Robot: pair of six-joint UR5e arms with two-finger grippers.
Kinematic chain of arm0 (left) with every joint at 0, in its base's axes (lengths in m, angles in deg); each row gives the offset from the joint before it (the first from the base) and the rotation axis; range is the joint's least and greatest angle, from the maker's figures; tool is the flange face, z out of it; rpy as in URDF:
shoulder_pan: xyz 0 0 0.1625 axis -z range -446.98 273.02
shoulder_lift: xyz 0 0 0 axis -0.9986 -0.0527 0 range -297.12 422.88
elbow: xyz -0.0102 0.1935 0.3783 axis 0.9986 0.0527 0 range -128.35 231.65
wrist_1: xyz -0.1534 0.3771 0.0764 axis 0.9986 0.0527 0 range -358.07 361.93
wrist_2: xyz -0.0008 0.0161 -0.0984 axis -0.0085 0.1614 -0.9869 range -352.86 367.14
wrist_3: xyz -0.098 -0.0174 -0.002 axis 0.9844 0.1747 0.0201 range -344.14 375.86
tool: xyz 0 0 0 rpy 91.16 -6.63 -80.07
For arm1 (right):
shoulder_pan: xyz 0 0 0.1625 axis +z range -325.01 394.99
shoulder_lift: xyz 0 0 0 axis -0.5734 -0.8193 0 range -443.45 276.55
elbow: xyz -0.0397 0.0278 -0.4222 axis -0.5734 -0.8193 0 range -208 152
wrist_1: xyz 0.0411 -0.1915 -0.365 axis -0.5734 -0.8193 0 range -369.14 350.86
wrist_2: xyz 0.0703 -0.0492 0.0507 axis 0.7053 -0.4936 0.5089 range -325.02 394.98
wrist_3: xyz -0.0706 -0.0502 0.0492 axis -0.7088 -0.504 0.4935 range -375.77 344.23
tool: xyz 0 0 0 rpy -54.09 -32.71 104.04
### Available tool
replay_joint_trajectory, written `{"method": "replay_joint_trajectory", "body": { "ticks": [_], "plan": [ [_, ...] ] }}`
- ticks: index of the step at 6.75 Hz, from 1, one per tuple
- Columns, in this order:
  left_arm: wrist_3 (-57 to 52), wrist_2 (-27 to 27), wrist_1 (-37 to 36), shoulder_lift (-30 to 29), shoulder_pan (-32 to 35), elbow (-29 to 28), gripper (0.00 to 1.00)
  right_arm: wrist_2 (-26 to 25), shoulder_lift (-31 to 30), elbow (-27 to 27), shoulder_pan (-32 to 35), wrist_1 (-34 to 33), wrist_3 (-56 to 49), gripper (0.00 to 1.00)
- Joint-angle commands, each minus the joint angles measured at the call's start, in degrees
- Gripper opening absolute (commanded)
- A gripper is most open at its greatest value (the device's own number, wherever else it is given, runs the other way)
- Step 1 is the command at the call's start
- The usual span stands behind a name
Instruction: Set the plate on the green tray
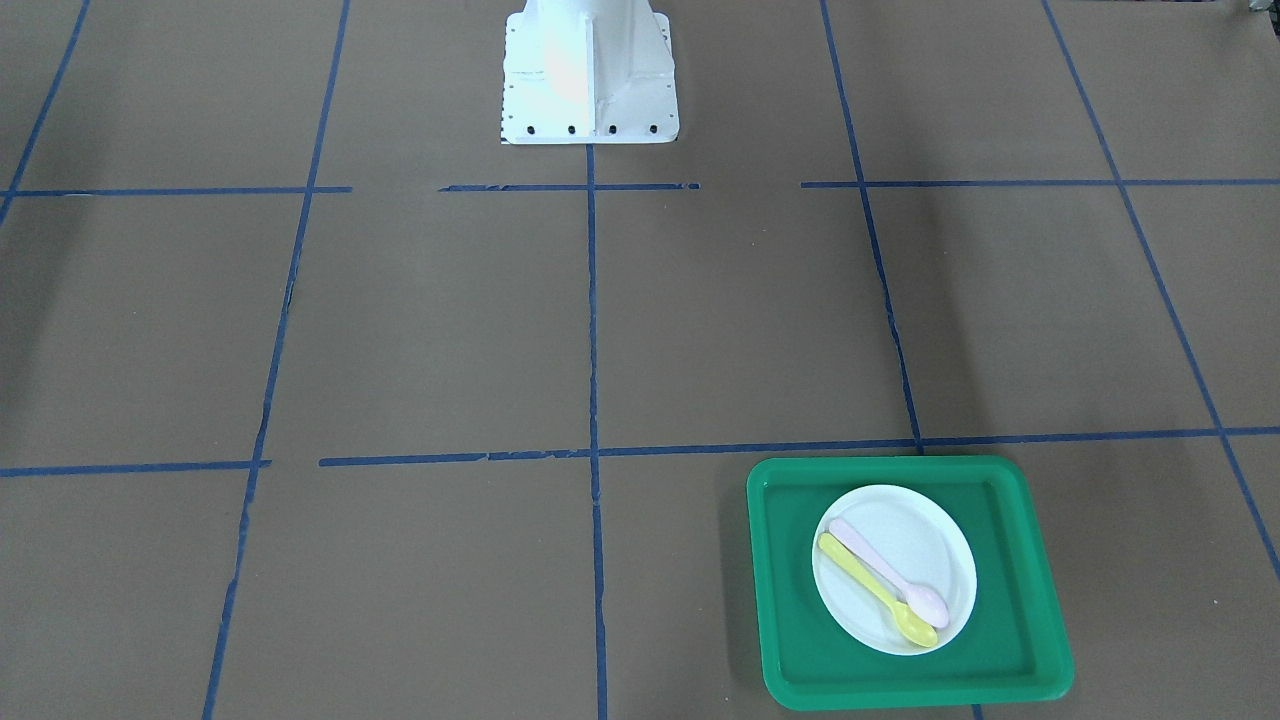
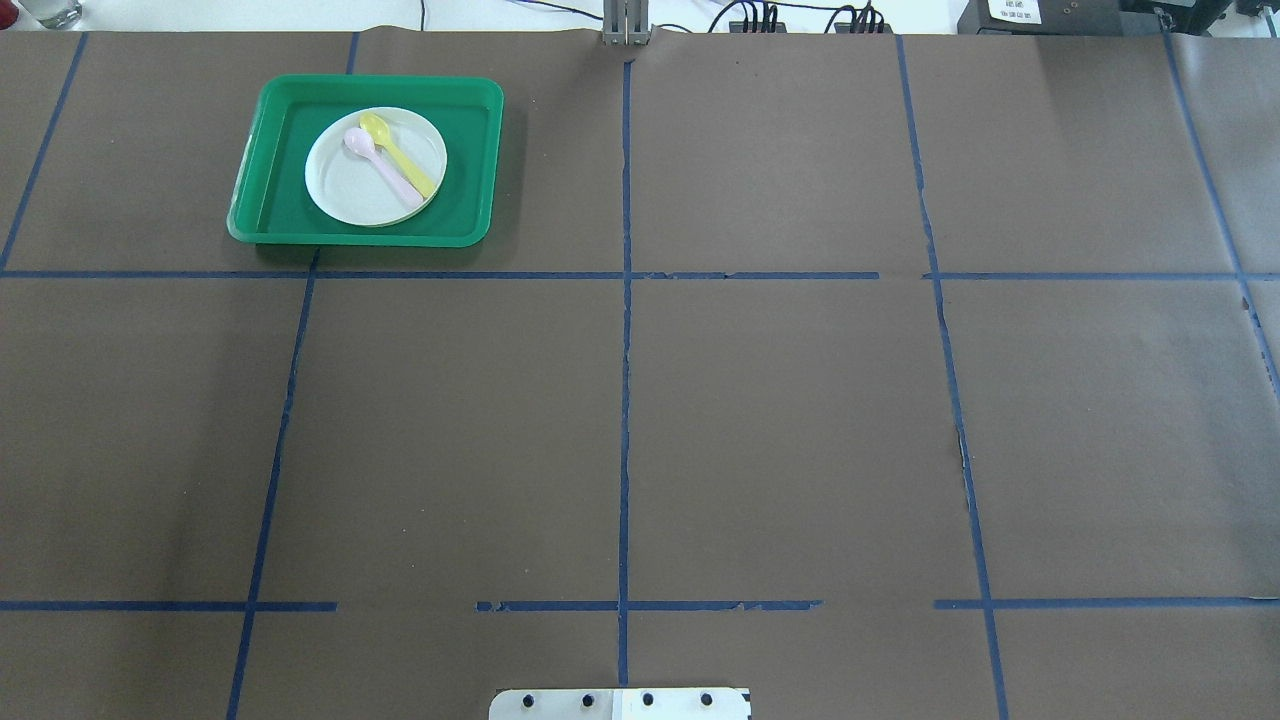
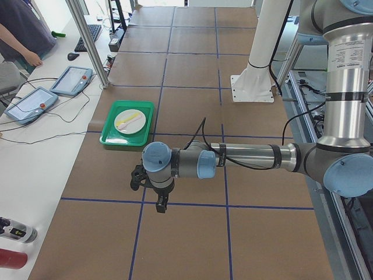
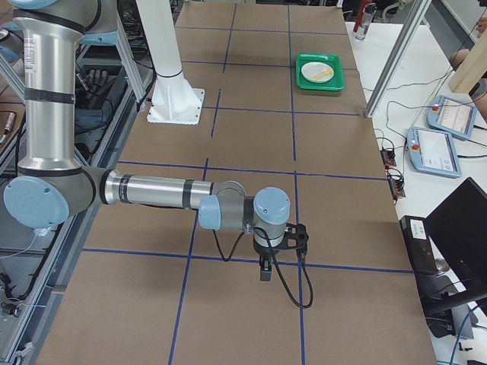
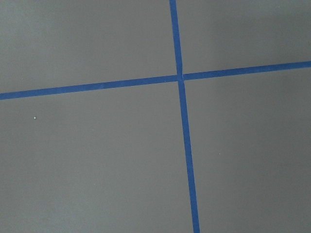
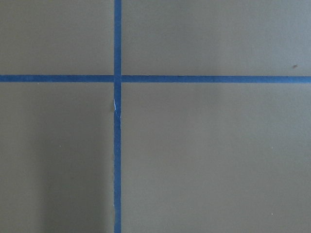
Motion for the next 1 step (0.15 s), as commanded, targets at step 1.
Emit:
{"method": "replay_joint_trajectory", "body": {
  "ticks": [1],
  "plan": [
    [-0.09, 0.03, 0.00, -0.07, 0.00, 0.00, 1.00, 0.00, 0.00, 0.00, 0.00, -0.02, 0.00, 1.00]
  ]
}}
